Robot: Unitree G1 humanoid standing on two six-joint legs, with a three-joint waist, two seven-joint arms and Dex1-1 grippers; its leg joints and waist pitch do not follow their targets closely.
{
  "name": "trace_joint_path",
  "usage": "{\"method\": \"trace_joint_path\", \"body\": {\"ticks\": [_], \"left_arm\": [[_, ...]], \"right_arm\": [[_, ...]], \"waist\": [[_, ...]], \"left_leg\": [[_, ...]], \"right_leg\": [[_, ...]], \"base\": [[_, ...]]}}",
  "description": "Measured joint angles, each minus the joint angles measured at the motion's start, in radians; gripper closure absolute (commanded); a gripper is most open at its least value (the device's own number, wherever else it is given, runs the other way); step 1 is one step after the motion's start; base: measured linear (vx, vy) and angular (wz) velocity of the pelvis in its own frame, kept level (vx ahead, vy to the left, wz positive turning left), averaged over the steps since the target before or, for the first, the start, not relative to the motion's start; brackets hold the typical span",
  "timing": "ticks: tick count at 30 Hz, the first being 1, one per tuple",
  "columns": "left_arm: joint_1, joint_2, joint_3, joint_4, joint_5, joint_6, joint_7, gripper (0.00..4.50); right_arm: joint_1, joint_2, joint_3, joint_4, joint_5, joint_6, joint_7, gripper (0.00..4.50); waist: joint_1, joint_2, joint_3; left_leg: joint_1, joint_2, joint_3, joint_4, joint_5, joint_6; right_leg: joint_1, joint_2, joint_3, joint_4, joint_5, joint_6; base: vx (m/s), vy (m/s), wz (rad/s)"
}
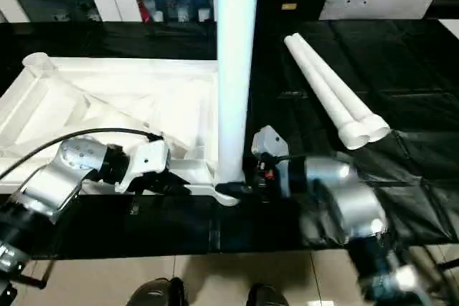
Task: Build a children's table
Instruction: Rotate leg to tighten
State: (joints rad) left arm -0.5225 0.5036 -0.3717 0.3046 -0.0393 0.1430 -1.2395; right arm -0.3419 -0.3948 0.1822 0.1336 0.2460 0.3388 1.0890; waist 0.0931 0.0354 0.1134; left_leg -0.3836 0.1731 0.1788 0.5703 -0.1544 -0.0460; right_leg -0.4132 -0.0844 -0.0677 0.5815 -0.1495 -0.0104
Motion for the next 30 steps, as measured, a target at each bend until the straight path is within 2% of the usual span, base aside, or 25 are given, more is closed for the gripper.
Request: {"method": "trace_joint_path", "body": {"ticks": [3, 5, 9, 11, 12, 14, 15, 16, 17, 18, 19, 20, 21, 22, 24, 25, 27, 30], "left_arm": [[0.007, -0.038, 0.025, -0.012, 0.008, 0.086, 0.084, 4.5], [0.01, -0.104, 0.053, -0.02, 0.036, 0.159, 0.185, 4.5], [0.01, -0.228, 0.082, -0.026, 0.054, 0.271, 0.357, 4.5], [0.006, -0.272, 0.088, -0.027, 0.069, 0.31, 0.426, 4.5], [0.001, -0.296, 0.091, -0.024, 0.081, 0.328, 0.464, 4.5], [-0.006, -0.339, 0.093, -0.025, 0.095, 0.364, 0.531, 4.5], [-0.006, -0.352, 0.095, -0.026, 0.097, 0.375, 0.549, 4.5], [-0.006, -0.363, 0.095, -0.029, 0.099, 0.387, 0.565, 4.5], [-0.006, -0.364, 0.093, -0.032, 0.104, 0.39, 0.57, 4.5], [-0.006, -0.364, 0.089, -0.034, 0.111, 0.39, 0.571, 4.5], [-0.005, -0.359, 0.09, -0.042, 0.115, 0.39, 0.57, 4.5], [-0.002, -0.357, 0.09, -0.046, 0.115, 0.39, 0.569, 4.5], [0.0, -0.351, 0.088, -0.053, 0.115, 0.39, 0.567, 4.5], [0.002, -0.345, 0.088, -0.061, 0.116, 0.392, 0.567, 4.5], [0.002, -0.328, 0.085, -0.076, 0.117, 0.391, 0.56, 4.5], [0.004, -0.312, 0.083, -0.085, 0.112, 0.382, 0.544, 4.5], [0.008, -0.295, 0.082, -0.094, 0.111, 0.371, 0.526, 4.5], [0.015, -0.244, 0.082, -0.097, 0.096, 0.322, 0.467, 4.5]], "right_arm": [[0.033, 0.075, -0.041, -0.03, -0.01, 0.047, -0.168, 1.83], [0.041, 0.173, -0.096, -0.038, -0.047, 0.083, -0.342, 1.83], [0.014, 0.308, -0.166, -0.015, -0.101, 0.118, -0.604, 1.83], [-0.01, 0.355, -0.183, 0.013, -0.121, 0.119, -0.696, 1.83], [-0.028, 0.382, -0.192, 0.031, -0.135, 0.118, -0.751, 1.83], [-0.061, 0.422, -0.212, 0.066, -0.149, 0.118, -0.844, 1.83], [-0.069, 0.435, -0.22, 0.074, -0.154, 0.117, -0.869, 1.48], [-0.074, 0.446, -0.229, 0.079, -0.156, 0.115, -0.884, 1.27], [-0.072, 0.459, -0.24, 0.077, -0.155, 0.109, -0.886, 1.13], [-0.068, 0.467, -0.245, 0.077, -0.155, 0.104, -0.886, 1.11], [-0.069, 0.471, -0.245, 0.077, -0.154, 0.096, -0.886, 0.94], [-0.068, 0.472, -0.242, 0.078, -0.154, 0.09, -0.885, 0.84], [-0.068, 0.47, -0.234, 0.08, -0.156, 0.084, -0.881, 0.84], [-0.062, 0.469, -0.222, 0.079, -0.157, 0.073, -0.87, 0.7], [-0.048, 0.463, -0.204, 0.078, -0.161, 0.058, -0.856, 0.6], [-0.042, 0.446, -0.187, 0.075, -0.163, 0.041, -0.835, 0.49], [-0.034, 0.424, -0.172, 0.071, -0.164, 0.023, -0.798, 0.27], [0.004, 0.366, -0.15, 0.04, -0.151, -0.003, -0.68, 0.04]], "waist": [[-0.012, 0.001, -0.001], [-0.029, -0.001, -0.001], [-0.053, -0.004, 0.001], [-0.061, -0.001, 0.002], [-0.065, 0.001, 0.003], [-0.075, 0.009, 0.008], [-0.08, 0.015, 0.011], [-0.077, 0.021, 0.016], [-0.072, 0.015, 0.02], [-0.062, -0.002, 0.019], [-0.049, -0.023, 0.022], [-0.04, -0.026, 0.023], [-0.03, -0.018, 0.022], [-0.025, -0.001, 0.017], [-0.034, 0.0, 0.018], [-0.04, 0.0, 0.017], [-0.047, -0.003, 0.017], [-0.048, -0.004, 0.017]], "left_leg": [[0.002, -0.001, 0.0, 0.0, 0.0, 0.0], [0.005, -0.001, 0.0, 0.0, 0.0, 0.0], [0.006, -0.005, 0.0, 0.0, 0.0, 0.0], [0.009, -0.006, -0.003, -0.002, 0.0, 0.0], [0.01, -0.006, -0.005, -0.004, 0.0, 0.0], [0.011, -0.002, -0.011, -0.009, 0.0, 0.0], [0.01, 0.0, -0.018, -0.013, -0.001, 0.0], [0.008, 0.002, -0.019, -0.02, -0.001, 0.0], [0.013, 0.001, -0.006, -0.023, -0.001, 0.0], [0.019, -0.003, 0.015, -0.023, -0.001, 0.0], [0.034, -0.013, 0.026, -0.006, -0.003, -0.001], [0.033, -0.016, 0.022, 0.007, -0.029, -0.009], [0.022, -0.024, -0.022, 0.027, -0.036, 0.005], [0.018, -0.032, -0.056, 0.022, -0.024, -0.008], [0.014, -0.023, -0.062, 0.016, -0.013, -0.022], [0.013, -0.019, -0.06, 0.014, -0.013, -0.022], [0.009, -0.018, -0.054, 0.017, -0.013, -0.021], [0.01, -0.017, -0.049, 0.009, -0.014, -0.02]], "right_leg": [[0.001, 0.0, 0.001, -0.002, -0.002, 0.003], [0.002, 0.0, 0.001, -0.004, -0.002, 0.003], [0.002, -0.005, -0.003, -0.008, -0.003, 0.006], [0.006, -0.006, -0.006, -0.016, -0.005, 0.008], [0.009, -0.006, -0.011, -0.024, -0.005, 0.008], [0.019, -0.009, -0.034, -0.051, -0.006, 0.01], [0.029, -0.009, -0.046, -0.062, -0.009, 0.011], [0.033, -0.008, -0.05, -0.041, -0.034, 0.0], [0.022, -0.009, -0.039, 0.003, -0.07, -0.018], [0.019, -0.01, -0.007, 0.053, -0.094, -0.022], [-0.006, -0.009, 0.028, 0.064, -0.099, 0.004], [-0.006, -0.01, 0.028, 0.065, -0.094, 0.011], [0.002, -0.008, 0.022, 0.065, -0.094, 0.011], [0.0, -0.006, -0.001, 0.062, -0.093, 0.011], [-0.002, 0.001, -0.004, 0.052, -0.089, 0.004], [-0.001, 0.01, 0.0, 0.036, -0.071, -0.013], [0.0, 0.008, 0.001, 0.021, -0.025, -0.028], [0.001, 0.007, 0.001, 0.011, -0.011, -0.022]], "base": [[0.0, 0.0, 0.0], [0.0, 0.0, 0.0], [0.0, 0.0, 0.0], [0.0, 0.0, 0.0], [0.0, 0.0, 0.0], [0.0, 0.0, 0.0], [-0.076, 0.064, -0.08], [-0.052, 0.046, -0.06], [-0.078, -0.007, 0.14], [0.014, -0.087, 0.17], [0.014, -0.087, 0.17], [0.096, -0.1, -0.03], [0.076, -0.035, -0.27], [0.076, -0.035, -0.27], [0.024, 0.008, -0.09], [0.0, 0.0, 0.0], [0.0, 0.0, 0.0], [0.0, 0.0, 0.0]]}}
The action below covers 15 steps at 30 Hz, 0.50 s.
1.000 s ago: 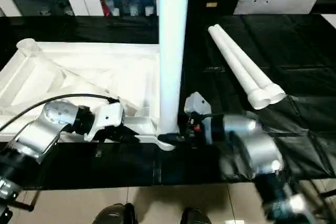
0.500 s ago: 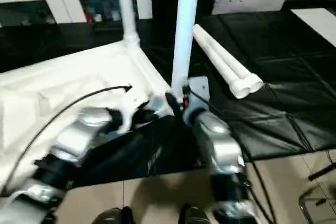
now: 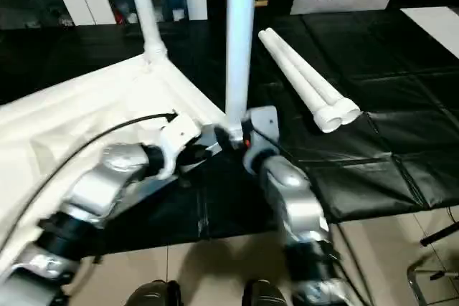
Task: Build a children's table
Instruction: Rotate leg to tighten
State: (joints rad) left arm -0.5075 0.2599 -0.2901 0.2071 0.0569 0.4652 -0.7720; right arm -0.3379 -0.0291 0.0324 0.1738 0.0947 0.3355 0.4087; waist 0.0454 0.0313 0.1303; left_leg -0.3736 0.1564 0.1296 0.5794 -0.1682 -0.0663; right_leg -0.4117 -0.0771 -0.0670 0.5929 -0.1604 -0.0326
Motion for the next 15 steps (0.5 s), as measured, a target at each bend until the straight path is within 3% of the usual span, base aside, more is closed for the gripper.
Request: {"method": "trace_joint_path", "body": {"ticks": [5, 11, 15], "left_arm": [[0.007, 0.086, -0.003, 0.001, -0.033, -0.094, -0.135, 4.5], [0.003, 0.189, -0.035, 0.018, -0.061, -0.219, -0.318, 4.5], [-0.028, 0.216, -0.067, 0.067, -0.065, -0.299, -0.435, 4.5]], "right_arm": [[0.051, -0.156, 0.013, -0.062, 0.074, -0.021, 0.229, 0.04], [0.052, -0.305, 0.025, -0.103, 0.142, -0.014, 0.472, 0.04], [0.035, -0.378, 0.079, -0.095, 0.154, -0.012, 0.612, 0.04]], "waist": [[0.014, 0.0, 0.0], [0.029, 0.0, 0.0], [0.04, 0.0, -0.001]], "left_leg": [[-0.008, 0.01, 0.013, -0.005, 0.0, 0.0], [-0.013, 0.016, 0.02, -0.005, 0.002, 0.007], [-0.012, 0.016, 0.024, -0.003, 0.002, 0.008]], "right_leg": [[-0.008, 0.001, -0.003, 0.001, 0.002, 0.006], [-0.014, 0.002, -0.005, 0.001, 0.0, 0.005], [-0.013, 0.0, -0.003, 0.002, 0.0, 0.004]], "base": [[0.0, 0.0, 0.0], [0.012, -0.004, 0.01], [0.0, 0.0, 0.0]]}}
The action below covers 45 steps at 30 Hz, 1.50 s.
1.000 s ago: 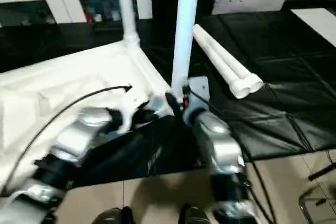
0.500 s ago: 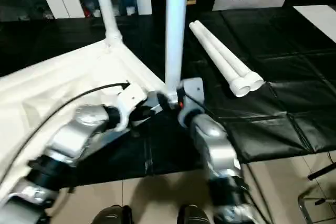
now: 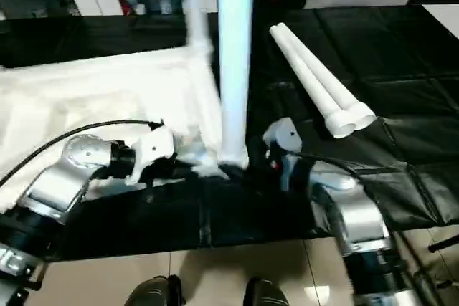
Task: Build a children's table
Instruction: Rotate leg to tighten
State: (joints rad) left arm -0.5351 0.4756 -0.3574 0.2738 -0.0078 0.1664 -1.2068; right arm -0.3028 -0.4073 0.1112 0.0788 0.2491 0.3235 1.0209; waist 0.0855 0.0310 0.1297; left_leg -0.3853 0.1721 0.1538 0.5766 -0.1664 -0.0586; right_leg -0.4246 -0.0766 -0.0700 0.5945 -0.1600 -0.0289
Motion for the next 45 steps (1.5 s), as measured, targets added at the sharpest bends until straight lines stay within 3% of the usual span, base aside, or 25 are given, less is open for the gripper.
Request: {"method": "trace_joint_path", "body": {"ticks": [7, 13, 21, 31, 33, 36, 41, 45], "left_arm": [[-0.054, 0.015, -0.052, 0.075, 0.002, -0.102, -0.102, 4.5], [-0.081, 0.011, -0.055, 0.128, 0.003, -0.146, -0.137, 4.5], [-0.092, 0.01, -0.056, 0.156, 0.003, -0.181, -0.153, 4.5], [-0.094, 0.006, -0.052, 0.168, 0.001, -0.19, -0.159, 4.5], [-0.093, 0.005, -0.051, 0.165, -0.001, -0.18, -0.157, 4.5], [-0.062, -0.013, -0.027, 0.112, -0.012, -0.079, -0.116, 4.5], [-0.031, -0.06, 0.028, 0.059, 0.001, 0.089, 0.013, 4.5], [-0.021, -0.117, 0.047, 0.038, 0.009, 0.173, 0.112, 4.5]], "right_arm": [[-0.059, -0.042, 0.059, 0.062, 0.003, -0.028, 0.15, 0.4], [-0.091, -0.058, 0.093, 0.111, -0.008, -0.05, 0.202, 0.94], [-0.115, -0.056, 0.097, 0.146, -0.008, -0.062, 0.23, 1.64], [-0.123, -0.058, 0.111, 0.159, -0.007, -0.064, 0.246, 1.77], [-0.117, -0.055, 0.105, 0.152, -0.006, -0.05, 0.243, 1.77], [-0.053, -0.019, 0.066, 0.073, 0.006, 0.013, 0.151, 1.77], [-0.005, 0.092, -0.001, 0.004, -0.015, 0.115, -0.106, 1.77], [-0.004, 0.184, -0.056, -0.003, -0.031, 0.16, -0.288, 1.78]], "waist": [[0.006, -0.003, 0.0], [0.007, -0.004, 0.0], [0.007, -0.004, 0.0], [0.008, -0.004, 0.0], [0.009, -0.004, 0.0], [0.012, -0.004, 0.0], [-0.003, -0.004, 0.0], [-0.03, -0.004, 0.0]], "left_leg": [[0.002, 0.002, 0.003, 0.004, -0.002, -0.004], [0.001, 0.003, 0.005, 0.004, -0.002, -0.004], [0.001, 0.003, 0.005, 0.004, -0.002, -0.004], [0.001, 0.003, 0.005, 0.003, -0.002, -0.004], [0.001, 0.003, 0.005, 0.002, -0.002, -0.004], [0.003, 0.003, 0.006, 0.001, -0.002, -0.004], [0.013, 0.003, 0.011, -0.002, -0.002, -0.004], [0.018, 0.002, 0.012, -0.009, -0.002, -0.004]], "right_leg": [[0.005, -0.001, 0.0, 0.0, 0.0, 0.001], [0.005, -0.002, 0.0, 0.0, 0.001, -0.001], [0.005, -0.002, 0.0, 0.0, 0.001, 0.0], [0.005, -0.002, 0.0, 0.0, 0.0, 0.001], [0.005, -0.002, 0.0, 0.0, 0.0, 0.001], [0.006, -0.002, 0.0, -0.001, -0.001, 0.001], [0.01, -0.002, 0.004, -0.002, -0.003, 0.006], [0.013, -0.003, 0.002, -0.018, -0.005, 0.008]], "base": [[0.0, 0.0, 0.0], [0.0, 0.0, 0.0], [0.0, 0.0, 0.0], [0.0, 0.0, 0.0], [0.0, 0.0, 0.0], [0.0, 0.0, 0.0], [0.0, 0.0, 0.0], [0.0, 0.0, 0.0]]}}
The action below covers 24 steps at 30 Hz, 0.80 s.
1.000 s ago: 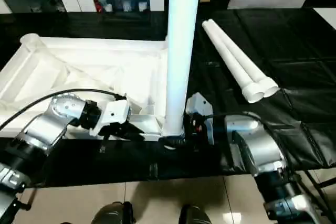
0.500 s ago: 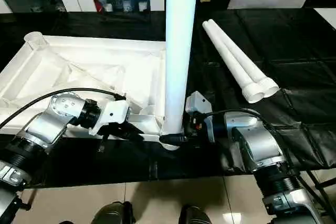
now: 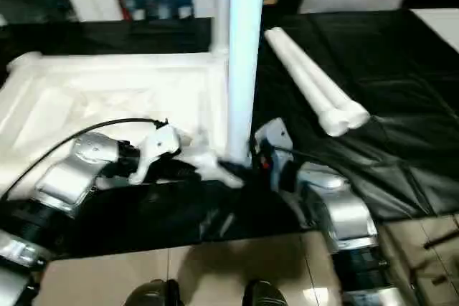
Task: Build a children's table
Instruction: Rotate leg to tighten
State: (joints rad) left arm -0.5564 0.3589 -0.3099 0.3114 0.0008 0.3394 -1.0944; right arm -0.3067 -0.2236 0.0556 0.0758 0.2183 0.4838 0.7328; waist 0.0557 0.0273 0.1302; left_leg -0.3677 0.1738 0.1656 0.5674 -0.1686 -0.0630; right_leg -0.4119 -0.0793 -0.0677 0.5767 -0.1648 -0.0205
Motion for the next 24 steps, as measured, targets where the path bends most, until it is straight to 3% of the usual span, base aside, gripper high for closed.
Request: {"method": "trace_joint_path", "body": {"ticks": [5, 10, 11, 14, 20, 22, 24], "left_arm": [[-0.007, -0.115, 0.041, -0.01, 0.046, 0.117, 0.188, 4.5], [-0.015, -0.194, 0.047, -0.018, 0.06, 0.186, 0.303, 4.5], [-0.015, -0.201, 0.049, -0.023, 0.063, 0.197, 0.315, 4.5], [-0.015, -0.204, 0.051, -0.034, 0.075, 0.202, 0.346, 4.5], [0.0, -0.182, 0.048, -0.072, 0.081, 0.19, 0.34, 4.5], [0.018, -0.137, 0.033, -0.097, 0.072, 0.146, 0.296, 4.5], [0.028, -0.109, 0.034, -0.104, 0.066, 0.114, 0.263, 4.5]], "right_arm": [[-0.038, 0.186, -0.08, 0.027, -0.079, 0.016, -0.317, 1.78], [-0.087, 0.241, -0.105, 0.072, -0.111, 0.011, -0.474, 1.78], [-0.092, 0.256, -0.117, 0.079, -0.111, 0.005, -0.49, 1.22], [-0.088, 0.286, -0.125, 0.079, -0.111, -0.015, -0.507, 1.02], [-0.063, 0.286, -0.102, 0.052, -0.117, -0.046, -0.481, 0.57], [-0.027, 0.207, -0.049, 0.029, -0.115, -0.082, -0.389, 0.44], [-0.002, 0.167, -0.035, 0.018, -0.109, -0.104, -0.32, 0.23]], "waist": [[-0.019, 0.0, 0.0], [-0.024, 0.001, -0.001], [-0.024, 0.001, -0.001], [-0.027, 0.001, -0.001], [-0.025, 0.001, -0.001], [-0.023, 0.001, -0.001], [-0.021, 0.002, -0.001]], "left_leg": [[0.0, -0.002, 0.001, -0.005, 0.0, 0.0], [0.0, -0.003, 0.003, -0.008, 0.0, 0.0], [0.0, -0.003, 0.003, -0.008, 0.0, 0.0], [0.0, -0.002, 0.003, -0.01, 0.0, 0.0], [-0.001, -0.002, 0.005, -0.011, 0.0, 0.0], [-0.001, 0.0, 0.005, -0.015, 0.0, 0.0], [-0.003, 0.002, 0.005, -0.017, 0.0, 0.0]], "right_leg": [[0.001, 0.0, 0.001, -0.01, -0.001, 0.001], [0.003, 0.0, 0.001, -0.021, -0.001, 0.001], [0.003, 0.0, 0.001, -0.021, -0.001, 0.001], [0.001, 0.0, 0.001, -0.021, -0.001, 0.001], [-0.003, 0.0, 0.002, -0.017, 0.018, -0.002], [-0.006, 0.001, 0.0, -0.016, 0.018, -0.001], [-0.009, 0.004, -0.001, -0.015, 0.018, -0.003]], "base": [[0.0, 0.0, 0.0], [0.0, 0.0, 0.0], [0.0, 0.0, 0.0], [0.0, 0.0, 0.0], [0.009, -0.003, 0.0], [0.054, -0.028, 0.0], [0.057, -0.031, 0.01]]}}
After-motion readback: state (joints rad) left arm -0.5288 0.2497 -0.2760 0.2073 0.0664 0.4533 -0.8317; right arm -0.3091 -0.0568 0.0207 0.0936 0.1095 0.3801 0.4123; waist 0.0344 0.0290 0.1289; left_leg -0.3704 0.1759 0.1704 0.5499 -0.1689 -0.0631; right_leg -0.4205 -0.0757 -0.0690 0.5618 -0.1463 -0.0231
